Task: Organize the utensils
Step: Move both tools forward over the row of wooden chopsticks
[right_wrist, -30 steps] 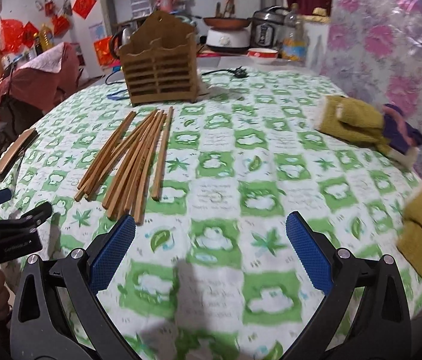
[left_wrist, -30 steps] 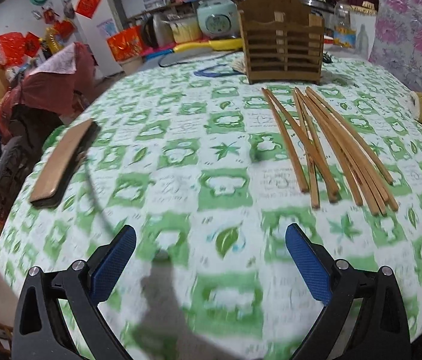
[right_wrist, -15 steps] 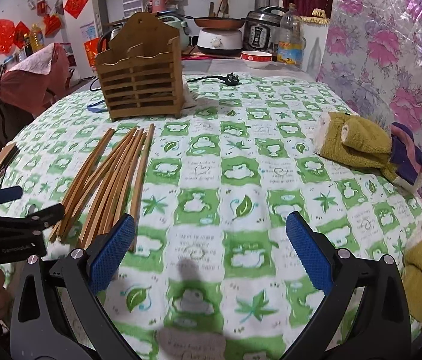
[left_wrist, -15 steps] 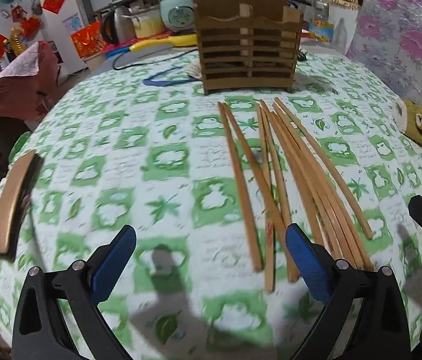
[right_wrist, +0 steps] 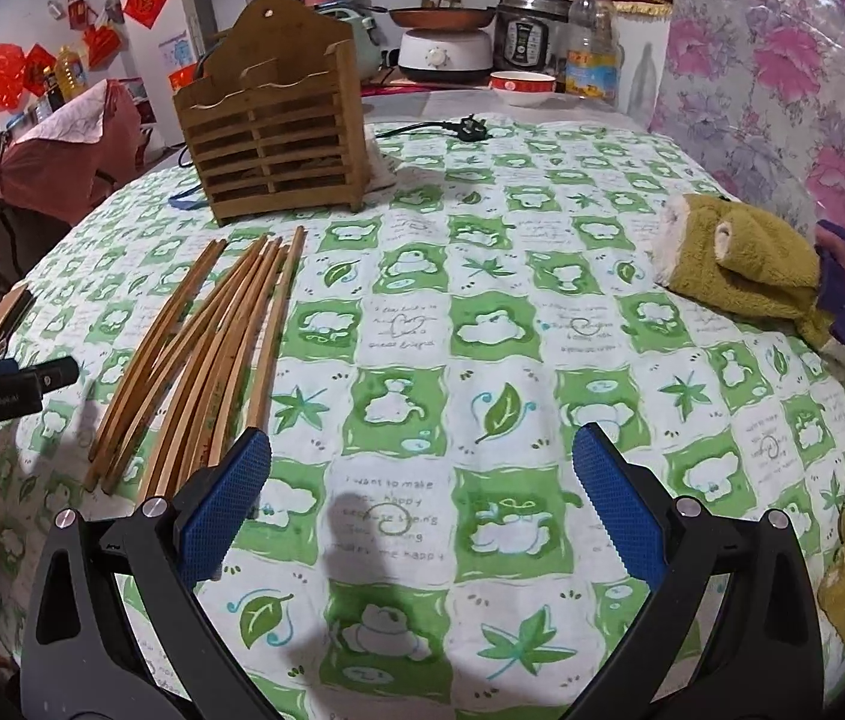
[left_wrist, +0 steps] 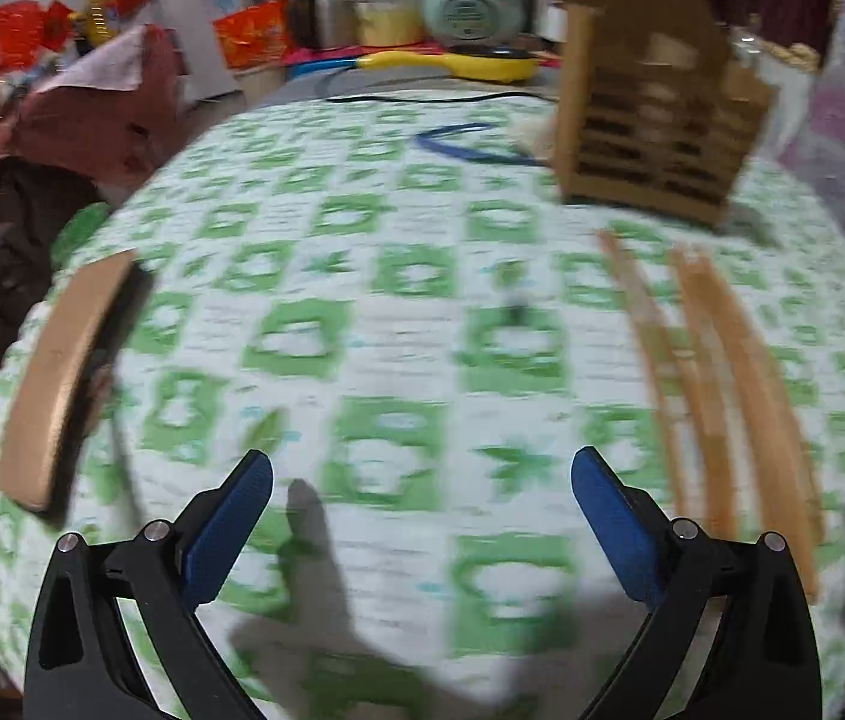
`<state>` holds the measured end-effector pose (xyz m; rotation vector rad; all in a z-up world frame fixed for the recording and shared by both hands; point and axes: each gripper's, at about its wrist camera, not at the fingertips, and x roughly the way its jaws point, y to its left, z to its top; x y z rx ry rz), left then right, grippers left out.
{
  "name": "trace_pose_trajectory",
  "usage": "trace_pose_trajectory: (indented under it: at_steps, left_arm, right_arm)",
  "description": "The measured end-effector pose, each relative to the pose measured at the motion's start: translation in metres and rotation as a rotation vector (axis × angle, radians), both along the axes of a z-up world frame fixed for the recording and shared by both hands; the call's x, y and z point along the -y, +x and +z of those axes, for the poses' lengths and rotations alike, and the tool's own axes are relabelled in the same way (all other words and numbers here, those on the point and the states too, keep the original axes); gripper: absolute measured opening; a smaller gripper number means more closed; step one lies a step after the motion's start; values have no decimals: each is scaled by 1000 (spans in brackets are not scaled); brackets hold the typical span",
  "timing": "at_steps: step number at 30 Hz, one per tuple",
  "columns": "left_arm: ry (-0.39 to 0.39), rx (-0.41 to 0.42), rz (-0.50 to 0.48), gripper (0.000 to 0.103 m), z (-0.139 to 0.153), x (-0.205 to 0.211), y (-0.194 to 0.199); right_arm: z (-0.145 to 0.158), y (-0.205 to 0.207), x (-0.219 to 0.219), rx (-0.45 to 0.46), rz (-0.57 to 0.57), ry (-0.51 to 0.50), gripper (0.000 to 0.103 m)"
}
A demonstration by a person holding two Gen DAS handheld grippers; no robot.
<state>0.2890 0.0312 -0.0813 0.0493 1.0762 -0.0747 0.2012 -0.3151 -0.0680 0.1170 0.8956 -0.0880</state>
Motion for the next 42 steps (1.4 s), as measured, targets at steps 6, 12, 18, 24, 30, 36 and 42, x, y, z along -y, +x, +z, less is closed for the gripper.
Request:
trace_pose_trajectory:
  at_steps: [6, 12, 18, 24, 30, 36, 42]
  left_arm:
    - [-51, -59, -138, 99, -8, 48, 13]
    - [-20, -74, -16, 98, -16, 16, 29]
    - [-76, -56, 47, 97, -5, -16, 25]
    - [-79, -73, -163, 99, -11, 35, 1]
    - [28, -44, -44, 98, -13, 11, 13]
    - [-78, -30, -17, 98, -3, -12, 2]
    - [-51, -46, -178, 98, -11, 37, -9]
  right_arm:
    - [-1, -1, 6, 2, -23, 30, 97]
    - [-1, -1, 9, 8, -25, 56, 97]
    - [0, -1, 7, 11, -8, 57, 97]
    - [0, -2, 2, 7, 11, 33, 97]
    - [0, -3, 3, 14, 10, 41, 97]
    - [1, -3, 1, 14, 26, 34, 97]
    - [1, -3, 1, 15, 22, 24, 97]
